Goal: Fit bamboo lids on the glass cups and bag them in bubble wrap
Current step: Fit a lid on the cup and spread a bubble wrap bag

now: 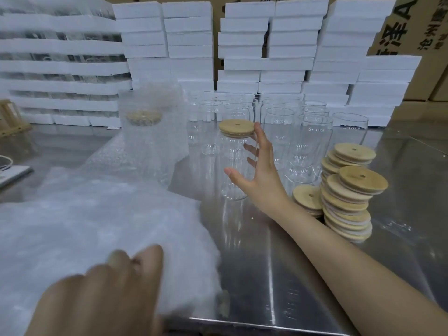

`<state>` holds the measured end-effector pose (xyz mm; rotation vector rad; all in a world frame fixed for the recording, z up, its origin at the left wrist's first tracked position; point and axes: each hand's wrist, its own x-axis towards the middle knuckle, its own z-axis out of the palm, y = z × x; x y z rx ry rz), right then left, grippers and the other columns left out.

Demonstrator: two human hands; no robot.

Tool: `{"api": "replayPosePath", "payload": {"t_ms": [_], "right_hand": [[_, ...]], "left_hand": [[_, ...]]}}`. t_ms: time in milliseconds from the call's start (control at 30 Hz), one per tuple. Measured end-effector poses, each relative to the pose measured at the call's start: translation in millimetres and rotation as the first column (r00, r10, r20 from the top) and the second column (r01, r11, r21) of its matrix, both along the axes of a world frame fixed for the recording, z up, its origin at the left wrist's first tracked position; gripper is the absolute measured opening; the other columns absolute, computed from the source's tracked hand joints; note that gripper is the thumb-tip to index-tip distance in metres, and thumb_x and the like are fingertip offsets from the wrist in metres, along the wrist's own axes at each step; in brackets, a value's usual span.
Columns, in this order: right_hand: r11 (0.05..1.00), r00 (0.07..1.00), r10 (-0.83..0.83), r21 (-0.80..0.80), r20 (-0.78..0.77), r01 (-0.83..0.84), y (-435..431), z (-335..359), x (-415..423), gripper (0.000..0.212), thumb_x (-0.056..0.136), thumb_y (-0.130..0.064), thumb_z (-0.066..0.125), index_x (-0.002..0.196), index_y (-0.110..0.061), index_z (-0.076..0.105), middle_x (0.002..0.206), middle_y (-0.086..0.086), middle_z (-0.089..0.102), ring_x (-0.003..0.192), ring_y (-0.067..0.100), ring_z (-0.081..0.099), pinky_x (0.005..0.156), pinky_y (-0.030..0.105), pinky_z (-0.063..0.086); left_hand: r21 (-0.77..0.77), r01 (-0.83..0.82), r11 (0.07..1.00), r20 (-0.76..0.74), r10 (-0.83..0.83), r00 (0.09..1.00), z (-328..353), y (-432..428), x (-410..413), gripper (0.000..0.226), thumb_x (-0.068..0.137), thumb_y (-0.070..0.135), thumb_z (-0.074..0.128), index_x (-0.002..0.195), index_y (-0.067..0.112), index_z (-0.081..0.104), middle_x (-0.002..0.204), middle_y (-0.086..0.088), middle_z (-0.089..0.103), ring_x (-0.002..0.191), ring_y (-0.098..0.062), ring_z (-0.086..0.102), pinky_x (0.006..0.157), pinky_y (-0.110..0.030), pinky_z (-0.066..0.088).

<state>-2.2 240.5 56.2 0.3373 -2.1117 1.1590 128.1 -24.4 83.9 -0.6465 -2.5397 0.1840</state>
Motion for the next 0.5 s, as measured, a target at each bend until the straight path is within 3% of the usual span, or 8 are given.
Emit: {"api": "replayPosePath", "payload": {"t_ms": [67, 200, 267, 333, 500], "right_hand": [[0.999, 1.0, -0.001, -0.035, -0.012, 0.0, 1.9, 0.6, -0.3, 0.096, 0.082, -0.026, 0.077, 0.137, -0.06, 0.005, 0.144, -0.018, 0.021, 0.127, -0.005, 0.04, 0.103, 0.012, 0.035], [0.995, 0.999, -0.025, -0.097, -0.024, 0.023, 7.7, 3.5, -0.4, 0.096, 0.08, -0.024, 0.079, 0.139, -0.052, 0.01, 0.144, -0.012, 0.025, 0.128, 0.006, 0.043, 0.101, 0.014, 0.037], [0.992, 0.998, -0.061, -0.111, -0.029, 0.057, 12.4, 4.7, -1.5, 0.098, 0.079, -0.02, 0.081, 0.143, -0.042, 0.011, 0.143, -0.007, 0.027, 0.126, 0.011, 0.045, 0.101, 0.023, 0.04], [0.985, 0.993, -0.107, -0.14, -0.043, 0.1, 17.1, 4.6, -3.2, 0.099, 0.077, -0.016, 0.081, 0.145, -0.037, 0.013, 0.143, -0.004, 0.028, 0.123, 0.012, 0.045, 0.102, 0.031, 0.041], [0.972, 0.981, -0.183, -0.162, -0.057, 0.172, 21.2, 1.9, -6.5, 0.102, 0.074, -0.03, 0.083, 0.138, -0.058, 0.009, 0.138, -0.016, 0.027, 0.12, -0.005, 0.043, 0.101, 0.03, 0.044]], "left_hand": [[-0.105, 0.065, 0.992, -0.156, -0.081, 0.984, -6.1, 12.0, 18.7, 0.023, 0.042, 0.015, 0.064, 0.057, 0.011, 0.048, 0.048, -0.003, 0.025, 0.038, -0.007, 0.02, 0.04, -0.019, 0.026], [-0.102, 0.174, 0.98, -0.24, -0.194, 0.951, 0.0, 41.6, 20.6, 0.007, 0.055, 0.015, 0.05, 0.058, 0.012, 0.055, 0.046, -0.003, 0.039, 0.032, -0.015, 0.03, 0.037, -0.021, 0.024], [-0.066, 0.187, 0.98, -0.223, -0.198, 0.955, 2.4, 54.4, 5.2, 0.01, 0.056, 0.016, 0.056, 0.061, 0.01, 0.062, 0.05, -0.006, 0.045, 0.034, -0.02, 0.04, 0.037, -0.025, 0.029], [-0.046, 0.127, 0.991, -0.142, -0.132, 0.981, 3.5, 63.8, -14.7, 0.032, 0.04, 0.016, 0.079, 0.068, 0.007, 0.064, 0.053, -0.007, 0.048, 0.037, -0.023, 0.045, 0.04, -0.027, 0.029], [-0.109, -0.007, 0.994, -0.081, -0.001, 0.997, 3.5, 76.4, -47.0, 0.048, 0.036, 0.024, 0.088, 0.076, 0.01, 0.065, 0.058, -0.003, 0.049, 0.042, -0.018, 0.043, 0.048, -0.027, 0.02]]}}
